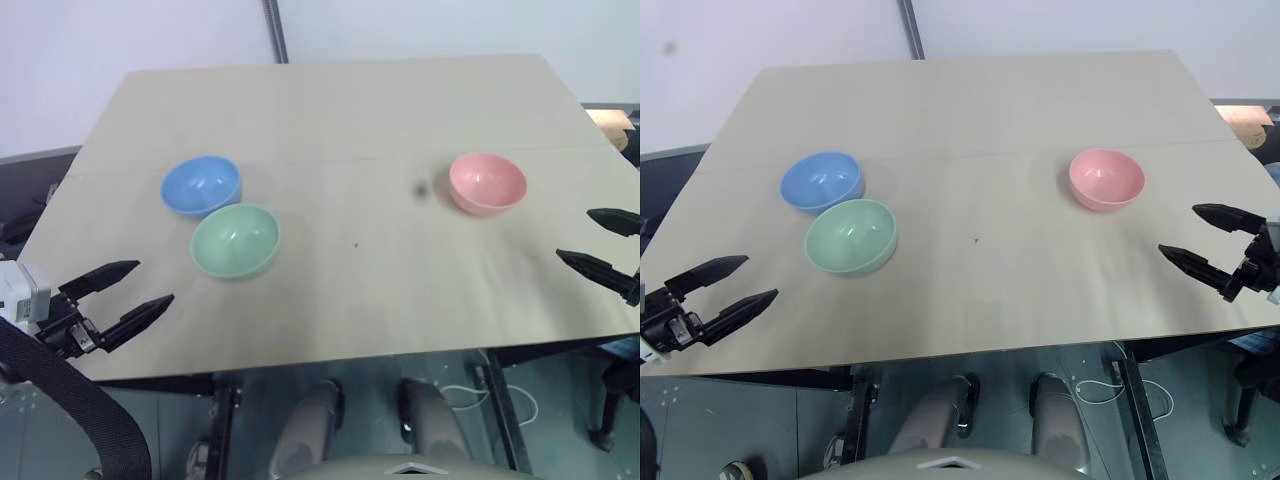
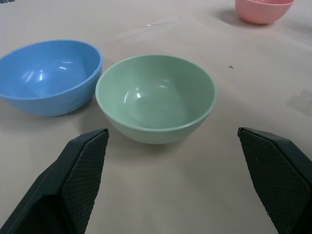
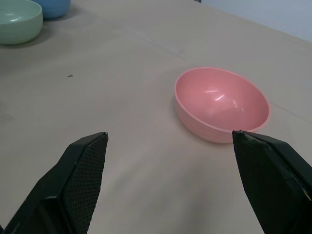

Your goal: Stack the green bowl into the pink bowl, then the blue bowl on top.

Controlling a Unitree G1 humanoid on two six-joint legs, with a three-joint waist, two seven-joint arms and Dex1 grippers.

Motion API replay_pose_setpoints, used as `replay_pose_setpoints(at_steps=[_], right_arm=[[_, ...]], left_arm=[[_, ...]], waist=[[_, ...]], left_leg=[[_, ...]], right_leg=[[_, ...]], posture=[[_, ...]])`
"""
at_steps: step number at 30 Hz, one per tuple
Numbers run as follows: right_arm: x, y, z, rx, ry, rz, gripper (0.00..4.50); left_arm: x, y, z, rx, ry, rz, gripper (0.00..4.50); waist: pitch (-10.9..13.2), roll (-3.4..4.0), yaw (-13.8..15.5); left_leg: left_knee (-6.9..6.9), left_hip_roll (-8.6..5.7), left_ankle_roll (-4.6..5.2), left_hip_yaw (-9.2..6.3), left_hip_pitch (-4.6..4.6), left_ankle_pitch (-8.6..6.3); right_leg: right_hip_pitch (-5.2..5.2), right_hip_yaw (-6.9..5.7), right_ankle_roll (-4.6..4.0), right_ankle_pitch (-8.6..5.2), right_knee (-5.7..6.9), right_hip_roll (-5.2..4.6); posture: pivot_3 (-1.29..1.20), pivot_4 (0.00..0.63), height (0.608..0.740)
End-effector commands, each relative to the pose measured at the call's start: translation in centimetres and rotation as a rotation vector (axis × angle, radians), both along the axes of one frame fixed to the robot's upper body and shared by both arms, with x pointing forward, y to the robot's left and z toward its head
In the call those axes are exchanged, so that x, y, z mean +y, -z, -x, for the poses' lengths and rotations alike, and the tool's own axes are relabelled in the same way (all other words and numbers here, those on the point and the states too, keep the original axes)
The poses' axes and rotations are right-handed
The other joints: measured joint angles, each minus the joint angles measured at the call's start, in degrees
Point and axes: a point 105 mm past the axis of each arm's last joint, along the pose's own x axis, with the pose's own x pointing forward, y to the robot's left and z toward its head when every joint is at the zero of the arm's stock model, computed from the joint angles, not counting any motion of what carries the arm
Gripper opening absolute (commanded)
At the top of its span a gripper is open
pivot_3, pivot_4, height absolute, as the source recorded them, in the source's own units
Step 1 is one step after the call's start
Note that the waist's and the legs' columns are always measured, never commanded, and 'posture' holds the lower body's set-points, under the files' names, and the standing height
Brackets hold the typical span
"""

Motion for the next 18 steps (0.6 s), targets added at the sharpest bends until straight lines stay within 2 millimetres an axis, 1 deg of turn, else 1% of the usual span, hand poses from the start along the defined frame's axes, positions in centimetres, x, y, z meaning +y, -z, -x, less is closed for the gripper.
replay_pose_setpoints(at_steps=[1, 5, 9, 12, 14, 16, 18], right_arm=[[0.6, -1.5, 0.2, -0.064, -0.026, -0.004, 4.42], [0.8, -1.4, 0.0, -0.070, -0.036, -0.011, 4.42], [1.0, -1.5, -0.2, -0.078, -0.040, -0.014, 4.42], [1.5, -1.5, -0.5, -0.097, -0.052, -0.013, 4.42], [2.2, -1.2, -0.7, -0.103, -0.072, -0.020, 4.42], [3.5, -1.0, -1.0, -0.111, -0.115, -0.036, 4.42], [5.2, -1.0, -1.2, -0.116, -0.177, -0.050, 4.42]], left_arm=[[0.0, -1.1, -0.2, -0.049, -0.004, -0.027, 4.50], [-1.1, -1.8, -1.1, -0.103, 0.012, -0.019, 4.50], [-1.5, -2.1, -1.7, -0.134, 0.011, -0.017, 4.50], [-1.7, -2.2, -2.0, -0.143, 0.013, -0.029, 4.50], [-2.0, -2.4, -2.6, -0.167, 0.008, -0.050, 4.50], [-2.5, -2.5, -3.4, -0.182, -0.006, -0.111, 4.50], [-3.1, -2.5, -4.0, -0.185, -0.005, -0.183, 4.50]], waist=[[0.00, 0.00, 0.00], [0.00, -0.01, 0.04], [0.00, -0.01, 0.05], [-0.01, -0.02, -0.04], [-0.01, -0.03, 0.00], [-0.02, -0.04, 0.05], [-0.02, -0.05, 0.06]], left_leg=[[0.00, 0.00, 0.00, 0.00, 0.00, 0.00], [0.02, 0.01, 0.00, -0.01, 0.00, 0.00], [0.01, 0.00, 0.02, 0.04, 0.01, 0.00], [0.01, 0.00, 0.11, 0.07, 0.02, 0.04], [0.01, 0.01, 0.10, 0.08, 0.03, 0.03], [0.02, 0.01, 0.09, 0.13, 0.04, 0.03], [0.04, 0.01, 0.10, 0.14, 0.03, 0.03]], right_leg=[[0.00, 0.00, 0.00, 0.00, 0.00, 0.00], [0.01, -0.01, 0.00, 0.01, 0.01, 0.01], [0.01, -0.01, -0.01, 0.02, 0.00, 0.08], [0.00, 0.00, -0.01, 0.03, 0.00, 0.12], [0.01, 0.00, -0.03, 0.04, 0.00, 0.12], [0.01, 0.00, -0.03, 0.05, 0.01, 0.12], [0.02, -0.01, -0.03, 0.06, 0.01, 0.13]], posture=[[0.00, 0.150, 0.740], [0.00, 0.150, 0.740], [0.00, 0.150, 0.740], [0.00, 0.150, 0.740], [0.00, 0.150, 0.740], [0.00, 0.150, 0.740], [0.00, 0.150, 0.740]])
